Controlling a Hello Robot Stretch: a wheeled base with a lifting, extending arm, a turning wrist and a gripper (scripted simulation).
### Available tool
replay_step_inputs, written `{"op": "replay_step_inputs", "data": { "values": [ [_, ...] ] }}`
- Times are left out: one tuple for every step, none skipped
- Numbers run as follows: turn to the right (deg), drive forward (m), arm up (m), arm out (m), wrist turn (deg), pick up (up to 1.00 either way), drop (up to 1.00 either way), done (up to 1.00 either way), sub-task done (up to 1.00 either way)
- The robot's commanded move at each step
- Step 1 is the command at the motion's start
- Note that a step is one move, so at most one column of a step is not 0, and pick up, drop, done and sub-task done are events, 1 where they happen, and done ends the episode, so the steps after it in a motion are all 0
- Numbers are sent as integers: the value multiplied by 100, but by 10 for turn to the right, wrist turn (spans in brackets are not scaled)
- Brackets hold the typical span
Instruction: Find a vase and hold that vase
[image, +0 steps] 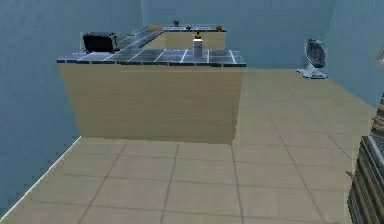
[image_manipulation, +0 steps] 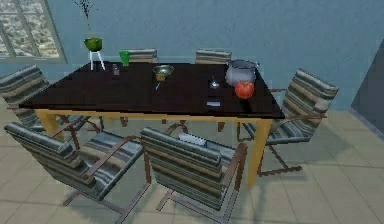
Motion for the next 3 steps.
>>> {"op": "replay_step_inputs", "data": {
  "values": [
    [0,100,0,0,0,0,0,0,0],
    [60,0,0,0,0,0,0,0,0],
    [30,0,0,0,0,0,0,0,0]
  ]
}}
